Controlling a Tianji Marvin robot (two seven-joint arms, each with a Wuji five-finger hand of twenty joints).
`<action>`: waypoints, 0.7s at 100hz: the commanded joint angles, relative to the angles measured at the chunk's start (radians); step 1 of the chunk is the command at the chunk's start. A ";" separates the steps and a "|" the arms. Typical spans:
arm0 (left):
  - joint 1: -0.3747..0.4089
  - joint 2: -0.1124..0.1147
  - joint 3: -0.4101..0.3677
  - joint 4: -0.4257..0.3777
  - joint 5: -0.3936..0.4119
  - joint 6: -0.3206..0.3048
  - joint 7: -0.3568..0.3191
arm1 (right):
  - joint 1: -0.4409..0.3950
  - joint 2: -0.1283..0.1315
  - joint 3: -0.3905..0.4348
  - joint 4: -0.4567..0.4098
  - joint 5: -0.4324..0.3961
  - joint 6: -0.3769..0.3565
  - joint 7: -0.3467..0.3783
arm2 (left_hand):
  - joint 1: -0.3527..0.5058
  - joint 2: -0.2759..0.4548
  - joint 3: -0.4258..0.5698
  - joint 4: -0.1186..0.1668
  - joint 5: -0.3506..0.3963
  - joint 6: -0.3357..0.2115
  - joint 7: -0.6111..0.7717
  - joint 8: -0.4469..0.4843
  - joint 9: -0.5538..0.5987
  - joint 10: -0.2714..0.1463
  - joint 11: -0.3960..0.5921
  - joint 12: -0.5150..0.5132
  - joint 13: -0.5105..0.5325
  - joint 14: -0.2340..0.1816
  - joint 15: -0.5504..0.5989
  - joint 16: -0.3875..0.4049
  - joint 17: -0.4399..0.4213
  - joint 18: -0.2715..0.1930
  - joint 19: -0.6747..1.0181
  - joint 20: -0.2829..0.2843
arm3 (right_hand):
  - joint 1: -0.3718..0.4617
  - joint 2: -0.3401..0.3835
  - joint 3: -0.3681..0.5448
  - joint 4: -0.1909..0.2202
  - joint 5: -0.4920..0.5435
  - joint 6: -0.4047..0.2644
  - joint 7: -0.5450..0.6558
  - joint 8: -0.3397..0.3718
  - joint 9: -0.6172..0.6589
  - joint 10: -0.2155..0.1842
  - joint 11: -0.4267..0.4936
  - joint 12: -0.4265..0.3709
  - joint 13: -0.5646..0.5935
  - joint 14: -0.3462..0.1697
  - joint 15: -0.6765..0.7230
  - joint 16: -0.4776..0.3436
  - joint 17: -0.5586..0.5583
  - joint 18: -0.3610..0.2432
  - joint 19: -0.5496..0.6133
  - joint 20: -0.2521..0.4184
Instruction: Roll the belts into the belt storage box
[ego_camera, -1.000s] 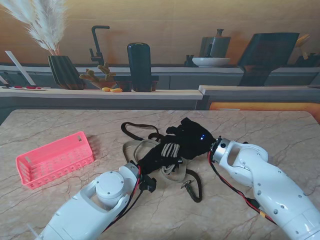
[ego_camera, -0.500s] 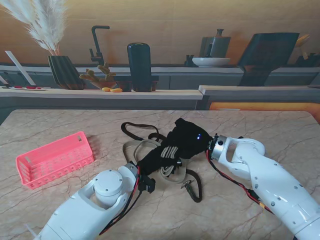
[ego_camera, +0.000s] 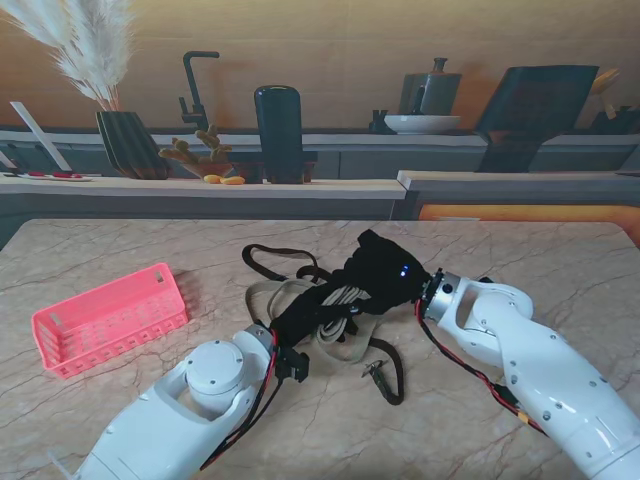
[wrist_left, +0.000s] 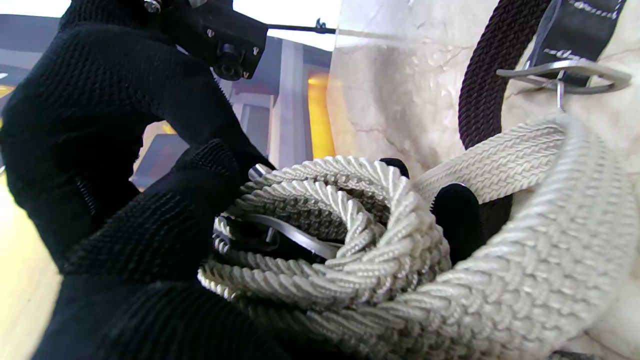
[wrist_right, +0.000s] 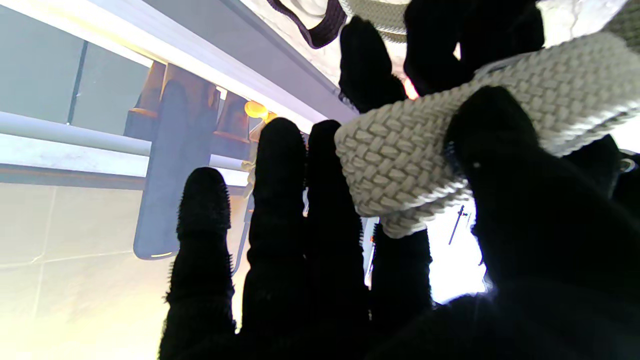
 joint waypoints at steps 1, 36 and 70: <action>0.010 -0.002 -0.009 -0.016 0.004 -0.009 0.005 | -0.013 0.001 0.009 -0.023 -0.009 0.014 -0.003 | -0.041 0.013 -0.032 0.014 -0.024 -0.046 -0.041 -0.012 -0.023 -0.005 -0.027 -0.017 -0.031 0.009 -0.027 -0.025 -0.022 0.022 -0.019 -0.021 | 0.065 0.114 0.144 0.038 0.158 -0.124 0.284 0.040 0.055 -0.005 0.086 0.017 0.014 -0.004 0.032 0.022 0.001 0.034 0.034 -0.022; 0.030 0.002 -0.035 -0.026 0.017 -0.023 0.020 | -0.086 -0.009 0.104 -0.091 -0.035 0.143 -0.057 | -0.045 0.016 -0.055 0.014 0.006 -0.067 -0.060 -0.005 -0.018 -0.007 -0.059 -0.037 -0.092 0.015 -0.109 -0.098 -0.067 -0.004 -0.112 -0.102 | 0.091 0.136 0.129 0.050 0.144 -0.083 0.277 0.078 0.022 0.025 0.159 0.016 -0.005 0.014 0.096 0.051 -0.007 0.038 0.060 -0.035; 0.050 -0.008 -0.033 -0.058 0.075 -0.078 0.119 | -0.140 -0.026 0.186 -0.170 -0.042 0.249 -0.128 | -0.029 0.012 -0.013 0.016 0.001 -0.072 -0.058 0.008 -0.031 -0.023 -0.069 -0.047 -0.147 0.006 -0.164 -0.157 -0.091 -0.054 -0.148 -0.173 | 0.101 0.140 0.121 0.065 0.138 -0.061 0.270 0.086 0.009 0.039 0.184 0.008 -0.019 0.022 0.119 0.055 -0.022 0.043 0.076 -0.039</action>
